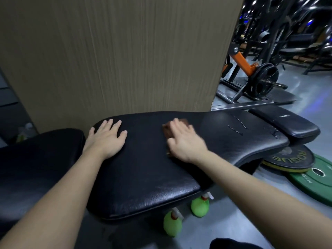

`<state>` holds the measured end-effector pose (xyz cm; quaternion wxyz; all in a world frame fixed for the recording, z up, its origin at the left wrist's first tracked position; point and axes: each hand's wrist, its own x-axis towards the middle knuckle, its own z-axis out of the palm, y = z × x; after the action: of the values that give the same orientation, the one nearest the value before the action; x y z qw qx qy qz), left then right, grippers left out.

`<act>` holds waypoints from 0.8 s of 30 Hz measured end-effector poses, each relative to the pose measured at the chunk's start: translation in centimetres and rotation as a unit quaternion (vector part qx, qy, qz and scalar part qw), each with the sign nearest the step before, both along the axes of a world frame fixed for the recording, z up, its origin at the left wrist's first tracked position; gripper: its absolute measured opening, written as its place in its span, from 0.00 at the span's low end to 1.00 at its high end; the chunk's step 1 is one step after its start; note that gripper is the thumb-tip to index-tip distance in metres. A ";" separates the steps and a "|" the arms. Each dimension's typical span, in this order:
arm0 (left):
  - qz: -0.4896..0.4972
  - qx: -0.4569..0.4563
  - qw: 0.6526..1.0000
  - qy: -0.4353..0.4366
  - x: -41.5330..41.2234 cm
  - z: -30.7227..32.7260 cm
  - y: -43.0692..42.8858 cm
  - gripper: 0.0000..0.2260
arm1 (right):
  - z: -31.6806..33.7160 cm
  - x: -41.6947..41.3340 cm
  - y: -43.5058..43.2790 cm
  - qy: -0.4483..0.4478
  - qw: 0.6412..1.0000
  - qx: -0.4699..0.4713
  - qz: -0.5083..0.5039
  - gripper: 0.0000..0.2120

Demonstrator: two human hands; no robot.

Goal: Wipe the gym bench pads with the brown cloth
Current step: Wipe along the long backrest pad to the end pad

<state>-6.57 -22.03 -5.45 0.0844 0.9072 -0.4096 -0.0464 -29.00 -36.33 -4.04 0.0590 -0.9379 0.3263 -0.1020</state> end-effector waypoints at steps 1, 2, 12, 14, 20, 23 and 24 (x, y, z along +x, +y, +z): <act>0.000 -0.001 1.000 0.002 0.0 0.1 0.0 0.29 | 0.0 0.8 2.2 -0.003 0.998 0.000 0.058 0.31; 0.000 -0.002 1.000 0.005 0.0 0.1 -0.1 0.29 | 0.1 1.1 4.5 -0.008 0.993 -0.001 0.116 0.32; -0.005 0.002 1.000 0.004 -0.2 0.2 0.1 0.28 | 0.0 -7.9 2.6 -0.010 0.991 0.016 0.133 0.35; -0.005 0.008 1.000 0.003 -0.3 0.3 0.1 0.28 | 0.1 -8.7 -0.8 -0.008 0.998 0.016 0.059 0.35; -0.008 0.015 1.000 0.004 -0.6 0.3 0.5 0.28 | 0.7 -2.1 -6.2 0.046 0.995 0.014 -0.084 0.28; -0.003 0.010 1.000 0.003 -0.5 0.2 0.4 0.28 | 0.5 1.9 -5.4 0.044 0.997 0.009 -0.059 0.28; -0.003 0.009 1.000 0.003 -0.4 0.3 0.4 0.28 | 0.5 2.6 -4.7 0.041 0.999 0.003 -0.031 0.29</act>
<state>-6.97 -21.66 -5.18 0.0778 0.9065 -0.4115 -0.0530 -26.35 -40.99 -3.58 0.0452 -0.9305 0.3580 -0.0638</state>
